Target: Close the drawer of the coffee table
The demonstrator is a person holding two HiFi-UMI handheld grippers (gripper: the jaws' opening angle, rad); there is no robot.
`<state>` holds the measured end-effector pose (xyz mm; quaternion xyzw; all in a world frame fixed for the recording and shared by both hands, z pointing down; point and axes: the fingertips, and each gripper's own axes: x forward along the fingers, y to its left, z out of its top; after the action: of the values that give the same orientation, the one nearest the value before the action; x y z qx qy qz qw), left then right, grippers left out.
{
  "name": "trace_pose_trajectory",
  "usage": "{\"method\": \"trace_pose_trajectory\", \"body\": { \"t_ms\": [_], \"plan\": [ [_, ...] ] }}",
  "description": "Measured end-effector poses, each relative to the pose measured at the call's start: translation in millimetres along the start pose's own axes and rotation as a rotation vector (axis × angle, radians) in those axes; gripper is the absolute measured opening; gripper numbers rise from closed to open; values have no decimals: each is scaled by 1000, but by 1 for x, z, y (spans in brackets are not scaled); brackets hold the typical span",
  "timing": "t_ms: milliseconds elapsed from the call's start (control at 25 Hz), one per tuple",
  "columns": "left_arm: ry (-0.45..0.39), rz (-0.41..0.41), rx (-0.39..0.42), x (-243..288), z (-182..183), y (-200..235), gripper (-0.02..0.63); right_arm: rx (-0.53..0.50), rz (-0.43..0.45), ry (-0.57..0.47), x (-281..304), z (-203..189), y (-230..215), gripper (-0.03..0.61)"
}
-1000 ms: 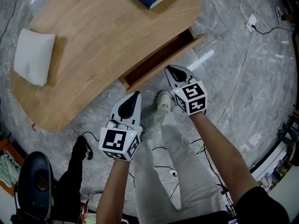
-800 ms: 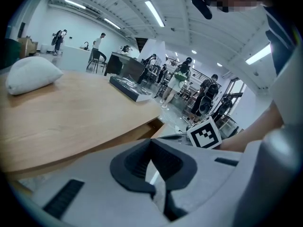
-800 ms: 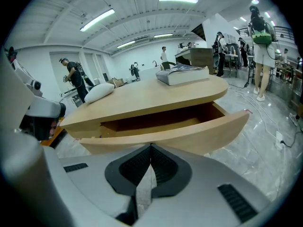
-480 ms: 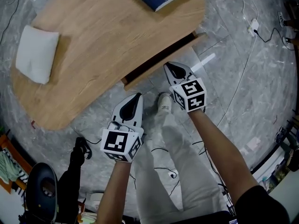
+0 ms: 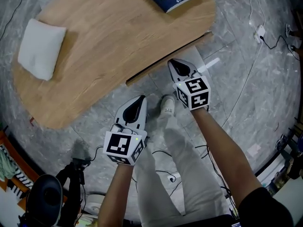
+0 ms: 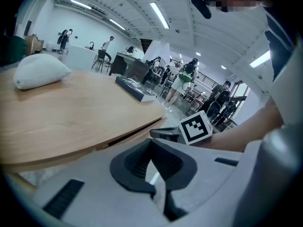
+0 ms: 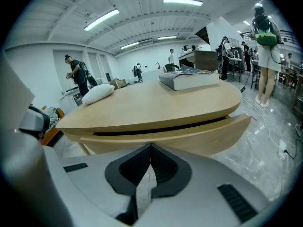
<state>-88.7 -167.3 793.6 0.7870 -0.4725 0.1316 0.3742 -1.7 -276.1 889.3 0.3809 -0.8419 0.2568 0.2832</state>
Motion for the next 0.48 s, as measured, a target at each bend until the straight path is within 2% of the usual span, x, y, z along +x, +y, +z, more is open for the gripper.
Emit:
{"method": "trace_pose_trajectory", "body": {
  "t_ms": [480],
  "plan": [
    [-14,35,-38,-5,0,17,2,-63,-3,-3,21,21,-1,14]
  ]
}}
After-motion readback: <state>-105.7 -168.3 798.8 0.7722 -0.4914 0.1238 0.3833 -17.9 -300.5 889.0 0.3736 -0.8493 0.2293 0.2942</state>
